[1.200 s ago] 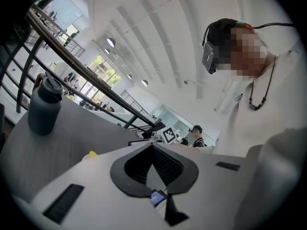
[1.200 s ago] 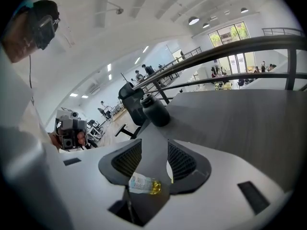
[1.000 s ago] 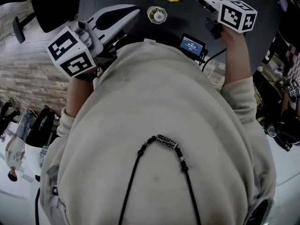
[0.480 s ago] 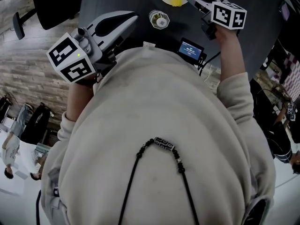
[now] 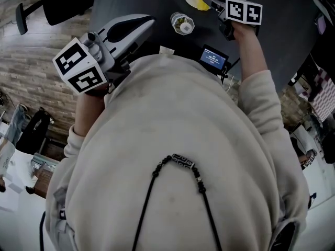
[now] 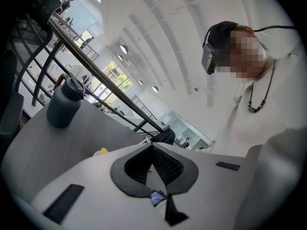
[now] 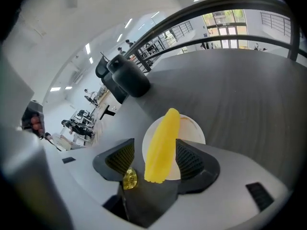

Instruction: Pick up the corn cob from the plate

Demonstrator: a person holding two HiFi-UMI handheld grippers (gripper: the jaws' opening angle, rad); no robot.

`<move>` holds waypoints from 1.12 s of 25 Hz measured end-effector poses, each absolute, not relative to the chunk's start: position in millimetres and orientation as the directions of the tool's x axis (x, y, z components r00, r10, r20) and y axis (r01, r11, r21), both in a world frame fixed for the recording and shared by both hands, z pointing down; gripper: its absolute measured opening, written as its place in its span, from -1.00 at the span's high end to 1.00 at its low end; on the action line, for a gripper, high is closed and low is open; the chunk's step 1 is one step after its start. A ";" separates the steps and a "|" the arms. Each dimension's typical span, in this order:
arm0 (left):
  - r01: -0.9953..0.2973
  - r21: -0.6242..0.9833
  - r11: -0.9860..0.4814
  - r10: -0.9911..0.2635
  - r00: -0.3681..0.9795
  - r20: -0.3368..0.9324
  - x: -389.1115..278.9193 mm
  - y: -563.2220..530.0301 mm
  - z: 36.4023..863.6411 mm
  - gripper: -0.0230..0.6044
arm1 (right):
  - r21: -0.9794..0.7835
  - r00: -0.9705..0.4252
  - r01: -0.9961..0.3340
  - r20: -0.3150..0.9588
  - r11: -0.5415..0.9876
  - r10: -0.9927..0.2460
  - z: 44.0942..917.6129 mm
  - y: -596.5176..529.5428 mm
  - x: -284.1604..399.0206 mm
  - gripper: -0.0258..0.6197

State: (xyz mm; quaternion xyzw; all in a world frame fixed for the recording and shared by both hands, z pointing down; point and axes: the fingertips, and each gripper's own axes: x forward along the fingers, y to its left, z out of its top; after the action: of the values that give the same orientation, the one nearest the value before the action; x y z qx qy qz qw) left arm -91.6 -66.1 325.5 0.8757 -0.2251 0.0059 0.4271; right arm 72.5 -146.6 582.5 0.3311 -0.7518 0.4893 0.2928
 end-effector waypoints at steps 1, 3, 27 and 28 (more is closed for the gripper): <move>-0.402 0.747 -0.530 -0.393 0.897 0.204 -92.9 -65.6 325.8 0.92 | -0.537 -0.600 -0.791 0.775 0.292 -0.199 589.6 -145.9 71.3 0.11; -0.407 0.749 -0.523 -0.399 0.893 0.207 -94.9 -64.1 326.8 0.92 | -0.528 -0.581 -0.804 0.795 0.272 -0.175 603.3 -143.6 69.3 0.07; -0.386 0.723 -0.573 -0.367 0.910 0.195 -92.6 -67.1 315.0 0.92 | -0.536 -0.575 -0.815 0.794 0.221 -0.196 590.8 -142.4 82.5 0.13; -0.374 0.715 -0.591 -0.353 0.917 0.187 -87.6 -69.3 311.0 0.92 | -0.539 -0.581 -0.812 0.783 0.223 -0.223 579.3 -143.2 88.2 0.13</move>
State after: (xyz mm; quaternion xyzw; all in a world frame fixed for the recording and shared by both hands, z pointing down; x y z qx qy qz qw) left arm -87.6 -69.3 311.0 0.8919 -0.2038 0.0126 0.4034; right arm 88.2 -143.2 579.3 0.3558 -0.7272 0.5116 0.2878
